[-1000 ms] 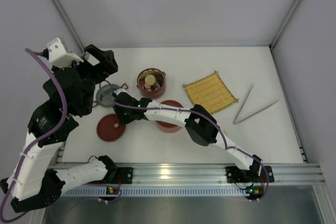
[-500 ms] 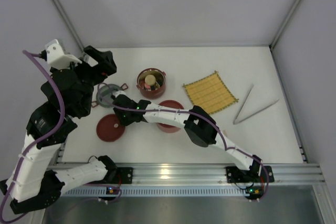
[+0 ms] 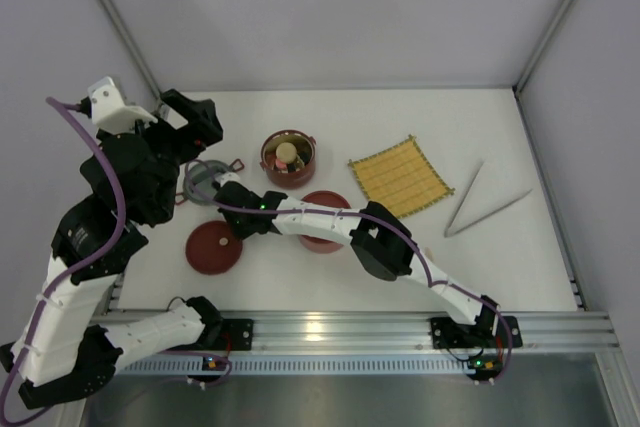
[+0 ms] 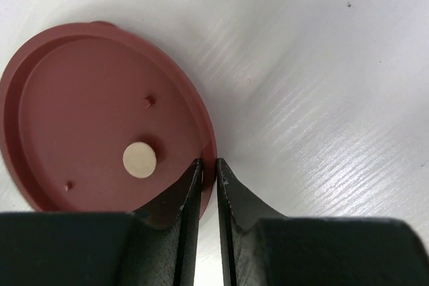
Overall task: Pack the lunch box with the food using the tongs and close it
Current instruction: Pick up the box lid from the center of the board.
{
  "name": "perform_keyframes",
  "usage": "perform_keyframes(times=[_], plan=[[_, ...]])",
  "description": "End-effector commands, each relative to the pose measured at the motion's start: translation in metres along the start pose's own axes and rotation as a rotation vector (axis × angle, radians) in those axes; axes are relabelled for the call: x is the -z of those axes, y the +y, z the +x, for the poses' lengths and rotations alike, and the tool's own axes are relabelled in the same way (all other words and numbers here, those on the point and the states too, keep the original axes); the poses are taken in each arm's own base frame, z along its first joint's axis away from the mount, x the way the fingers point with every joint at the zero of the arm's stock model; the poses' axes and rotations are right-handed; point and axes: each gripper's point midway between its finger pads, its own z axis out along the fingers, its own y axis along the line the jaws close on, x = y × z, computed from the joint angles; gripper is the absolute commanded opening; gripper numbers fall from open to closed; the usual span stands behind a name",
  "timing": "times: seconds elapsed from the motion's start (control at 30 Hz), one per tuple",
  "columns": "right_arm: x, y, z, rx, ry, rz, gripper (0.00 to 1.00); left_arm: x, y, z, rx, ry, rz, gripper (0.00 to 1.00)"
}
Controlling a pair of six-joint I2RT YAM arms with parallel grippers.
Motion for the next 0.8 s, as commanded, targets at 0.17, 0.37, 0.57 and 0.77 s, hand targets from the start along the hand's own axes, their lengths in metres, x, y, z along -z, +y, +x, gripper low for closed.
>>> perform_keyframes(times=[0.17,0.37,0.57,0.77], plan=[[0.036,-0.001,-0.031,0.019,-0.069,0.019,0.11,-0.001,-0.002,-0.002,0.017,-0.016,0.011,0.99],[0.070,-0.009,-0.061,0.002,-0.115,0.012,0.09,-0.001,-0.001,-0.002,0.023,-0.023,0.009,0.99],[0.106,-0.029,-0.092,-0.037,-0.164,0.024,0.09,-0.002,-0.002,-0.002,0.026,-0.027,0.006,0.99],[0.134,-0.081,-0.120,-0.114,-0.199,0.111,0.09,-0.004,-0.005,-0.001,0.033,-0.024,0.011,0.99]])
